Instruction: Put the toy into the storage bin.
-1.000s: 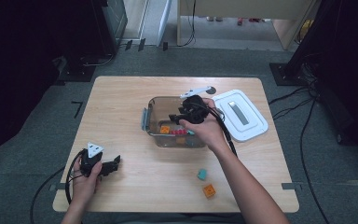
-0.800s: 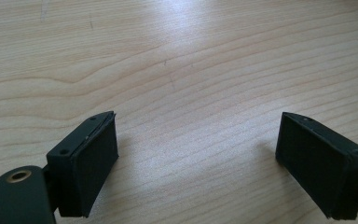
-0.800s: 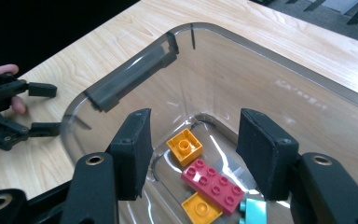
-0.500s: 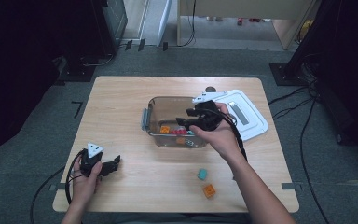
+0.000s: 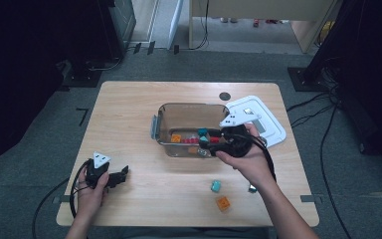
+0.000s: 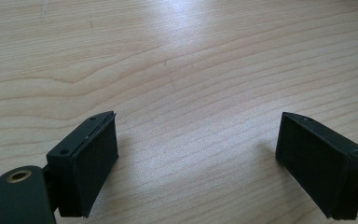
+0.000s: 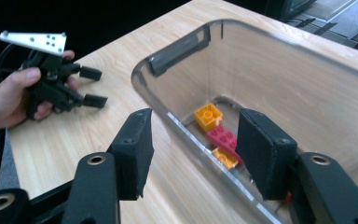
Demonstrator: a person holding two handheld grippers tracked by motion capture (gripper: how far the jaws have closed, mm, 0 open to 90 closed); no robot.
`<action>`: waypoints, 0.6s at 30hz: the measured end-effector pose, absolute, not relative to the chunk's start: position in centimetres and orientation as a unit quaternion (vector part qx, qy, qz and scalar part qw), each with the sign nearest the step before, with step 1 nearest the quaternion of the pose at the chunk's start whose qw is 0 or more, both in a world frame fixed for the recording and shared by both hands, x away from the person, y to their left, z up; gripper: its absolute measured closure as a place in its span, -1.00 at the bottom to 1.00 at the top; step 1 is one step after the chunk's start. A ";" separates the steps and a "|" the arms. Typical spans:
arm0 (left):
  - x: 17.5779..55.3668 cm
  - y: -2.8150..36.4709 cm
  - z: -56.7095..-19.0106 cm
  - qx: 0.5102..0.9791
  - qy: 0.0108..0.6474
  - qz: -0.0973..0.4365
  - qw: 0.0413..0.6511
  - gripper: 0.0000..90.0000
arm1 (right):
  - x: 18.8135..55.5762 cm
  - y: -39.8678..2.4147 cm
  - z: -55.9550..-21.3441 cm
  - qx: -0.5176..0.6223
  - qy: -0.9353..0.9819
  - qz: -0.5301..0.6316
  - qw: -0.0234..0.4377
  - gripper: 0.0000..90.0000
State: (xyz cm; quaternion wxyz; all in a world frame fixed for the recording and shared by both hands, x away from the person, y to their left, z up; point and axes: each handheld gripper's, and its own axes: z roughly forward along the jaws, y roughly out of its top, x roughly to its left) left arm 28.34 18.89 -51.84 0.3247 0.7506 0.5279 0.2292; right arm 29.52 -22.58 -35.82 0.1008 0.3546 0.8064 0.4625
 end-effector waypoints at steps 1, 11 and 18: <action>28.3 18.9 -51.8 0.751 0.528 0.229 0.325 -0.72 | 29.1 -22.8 -36.0 0.353 0.807 0.463 0.100 0.04; 28.3 18.9 -51.8 0.750 0.528 0.230 0.325 -0.72 | 26.5 -24.7 -38.8 0.341 0.815 0.460 0.092 0.12; 28.3 18.9 -51.8 0.751 0.528 0.230 0.325 -0.72 | 25.3 -25.4 -41.8 0.334 0.823 0.452 0.075 0.16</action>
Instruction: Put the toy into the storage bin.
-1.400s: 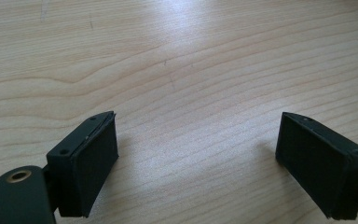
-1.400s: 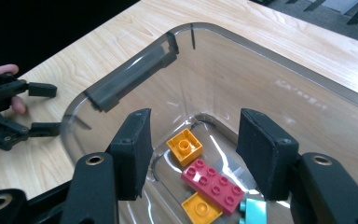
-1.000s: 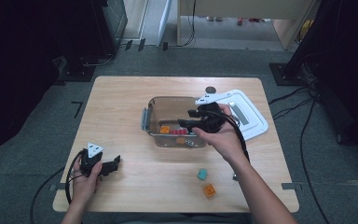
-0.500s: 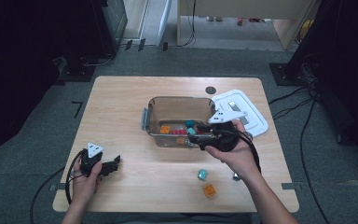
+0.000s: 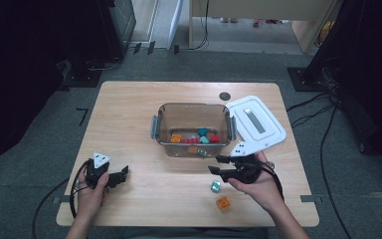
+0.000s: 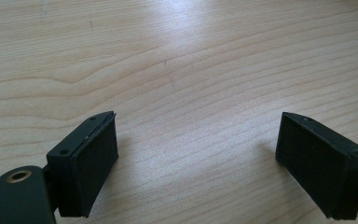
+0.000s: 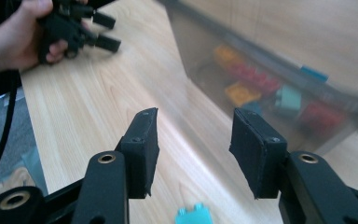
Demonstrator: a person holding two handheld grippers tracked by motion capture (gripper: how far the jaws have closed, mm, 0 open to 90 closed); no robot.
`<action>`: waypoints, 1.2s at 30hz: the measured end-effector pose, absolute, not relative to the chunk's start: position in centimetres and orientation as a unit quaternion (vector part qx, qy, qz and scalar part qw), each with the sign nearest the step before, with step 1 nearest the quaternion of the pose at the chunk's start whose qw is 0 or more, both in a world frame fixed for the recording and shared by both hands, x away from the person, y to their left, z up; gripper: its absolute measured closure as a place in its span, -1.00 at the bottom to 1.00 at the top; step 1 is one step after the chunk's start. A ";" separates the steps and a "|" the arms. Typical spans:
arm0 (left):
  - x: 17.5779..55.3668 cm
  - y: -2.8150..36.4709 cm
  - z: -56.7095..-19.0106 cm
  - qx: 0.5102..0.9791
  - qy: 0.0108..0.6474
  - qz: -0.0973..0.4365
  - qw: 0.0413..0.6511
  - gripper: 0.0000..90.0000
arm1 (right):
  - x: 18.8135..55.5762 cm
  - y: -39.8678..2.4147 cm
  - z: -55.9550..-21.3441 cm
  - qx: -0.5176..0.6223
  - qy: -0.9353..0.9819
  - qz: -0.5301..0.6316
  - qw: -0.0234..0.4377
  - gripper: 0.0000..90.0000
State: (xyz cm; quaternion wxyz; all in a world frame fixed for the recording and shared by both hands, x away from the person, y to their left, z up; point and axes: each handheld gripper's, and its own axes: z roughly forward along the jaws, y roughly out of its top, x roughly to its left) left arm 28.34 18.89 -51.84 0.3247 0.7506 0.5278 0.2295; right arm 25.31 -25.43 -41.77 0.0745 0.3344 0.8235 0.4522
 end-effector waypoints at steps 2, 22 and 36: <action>28.3 18.9 -51.8 0.750 0.528 0.230 0.325 -0.72 | 25.1 -25.6 -42.6 0.334 0.826 0.448 0.073 0.17; 28.3 18.9 -51.8 0.750 0.528 0.230 0.324 -0.72 | 24.6 -25.8 -48.8 0.320 0.862 0.388 0.056 0.25; 28.3 18.9 -51.8 0.750 0.528 0.230 0.324 -0.72 | 24.4 -25.2 -50.0 0.305 0.884 0.351 0.048 0.28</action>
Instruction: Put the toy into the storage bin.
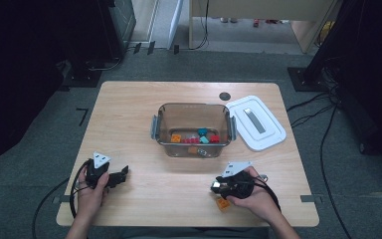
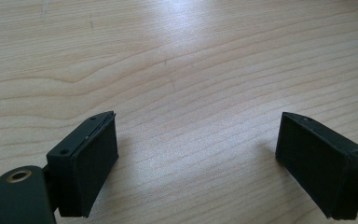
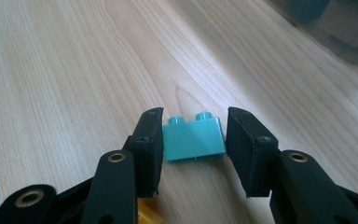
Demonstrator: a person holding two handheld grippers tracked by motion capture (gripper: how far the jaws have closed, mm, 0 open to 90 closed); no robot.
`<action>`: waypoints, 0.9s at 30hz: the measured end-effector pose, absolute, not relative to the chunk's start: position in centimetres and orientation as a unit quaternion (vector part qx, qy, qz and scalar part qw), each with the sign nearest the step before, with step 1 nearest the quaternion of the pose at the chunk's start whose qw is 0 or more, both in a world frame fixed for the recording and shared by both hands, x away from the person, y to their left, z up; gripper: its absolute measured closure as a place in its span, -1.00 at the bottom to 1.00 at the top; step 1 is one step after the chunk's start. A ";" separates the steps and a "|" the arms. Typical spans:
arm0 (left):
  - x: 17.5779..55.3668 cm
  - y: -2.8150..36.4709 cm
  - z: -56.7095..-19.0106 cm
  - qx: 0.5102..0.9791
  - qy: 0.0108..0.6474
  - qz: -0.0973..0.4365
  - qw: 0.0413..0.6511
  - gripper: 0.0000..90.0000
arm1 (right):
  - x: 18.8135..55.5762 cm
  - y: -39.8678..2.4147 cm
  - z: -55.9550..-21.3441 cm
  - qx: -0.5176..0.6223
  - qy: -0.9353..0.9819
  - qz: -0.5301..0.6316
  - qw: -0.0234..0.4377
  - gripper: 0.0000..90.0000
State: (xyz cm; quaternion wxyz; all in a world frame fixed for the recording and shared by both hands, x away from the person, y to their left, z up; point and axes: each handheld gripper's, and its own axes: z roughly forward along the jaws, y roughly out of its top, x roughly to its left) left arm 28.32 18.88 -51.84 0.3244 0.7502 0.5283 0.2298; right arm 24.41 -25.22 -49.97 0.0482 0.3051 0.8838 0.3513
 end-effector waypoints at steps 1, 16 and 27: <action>28.3 18.9 -51.8 0.750 0.528 0.230 0.324 -0.72 | 24.4 -25.2 -50.0 0.304 0.885 0.348 0.050 0.28; 28.3 18.9 -51.8 0.750 0.528 0.230 0.324 -0.72 | 24.5 -25.4 -49.1 0.317 0.879 0.353 0.052 0.32; 28.3 18.9 -51.8 0.750 0.528 0.230 0.324 -0.72 | 24.6 -26.0 -46.1 0.324 0.862 0.385 0.067 0.32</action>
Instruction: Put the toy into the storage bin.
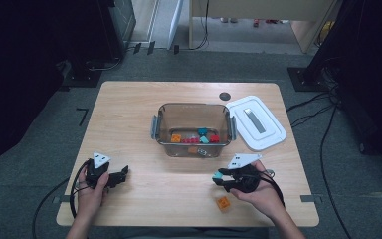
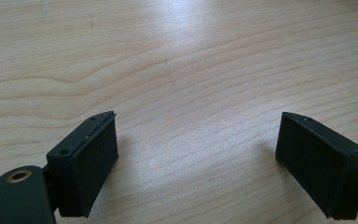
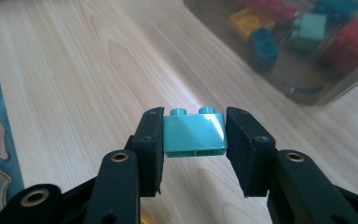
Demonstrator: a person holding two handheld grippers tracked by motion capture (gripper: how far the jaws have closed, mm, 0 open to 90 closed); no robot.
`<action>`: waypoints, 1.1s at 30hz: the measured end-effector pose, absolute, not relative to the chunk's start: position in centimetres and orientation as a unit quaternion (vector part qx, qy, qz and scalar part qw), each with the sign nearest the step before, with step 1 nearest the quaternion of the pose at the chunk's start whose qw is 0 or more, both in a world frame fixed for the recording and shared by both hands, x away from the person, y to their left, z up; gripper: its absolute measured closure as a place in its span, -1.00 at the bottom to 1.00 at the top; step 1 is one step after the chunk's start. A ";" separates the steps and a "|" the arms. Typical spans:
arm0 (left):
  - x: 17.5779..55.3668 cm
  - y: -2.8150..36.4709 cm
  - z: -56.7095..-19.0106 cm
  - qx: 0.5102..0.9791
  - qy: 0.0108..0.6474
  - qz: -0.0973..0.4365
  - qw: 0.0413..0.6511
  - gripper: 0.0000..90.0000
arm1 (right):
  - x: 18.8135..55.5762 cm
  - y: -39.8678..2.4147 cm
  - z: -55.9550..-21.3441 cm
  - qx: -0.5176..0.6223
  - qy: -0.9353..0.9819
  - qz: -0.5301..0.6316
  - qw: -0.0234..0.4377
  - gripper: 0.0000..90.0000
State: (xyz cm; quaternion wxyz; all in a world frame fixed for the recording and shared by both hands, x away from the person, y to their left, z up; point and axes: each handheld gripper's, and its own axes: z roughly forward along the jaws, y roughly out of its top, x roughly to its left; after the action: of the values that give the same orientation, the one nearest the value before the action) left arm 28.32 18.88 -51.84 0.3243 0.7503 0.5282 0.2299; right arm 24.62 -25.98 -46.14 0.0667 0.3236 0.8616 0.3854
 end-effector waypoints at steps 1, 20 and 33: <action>28.3 18.9 -51.8 0.750 0.528 0.230 0.324 -0.72 | 24.6 -26.1 -45.7 0.324 0.860 0.389 0.068 0.32; 28.3 18.9 -51.8 0.750 0.528 0.230 0.324 -0.72 | 26.1 -26.6 -39.3 0.321 0.840 0.426 0.101 0.32; 28.3 18.9 -51.8 0.750 0.529 0.230 0.324 -0.72 | 28.2 -25.7 -35.7 0.314 0.831 0.441 0.123 0.32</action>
State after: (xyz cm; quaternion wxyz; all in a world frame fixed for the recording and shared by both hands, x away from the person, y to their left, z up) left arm 28.33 18.88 -51.84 0.3244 0.7501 0.5285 0.2296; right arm 28.17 -25.68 -35.70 0.1226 0.3145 0.8314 0.4413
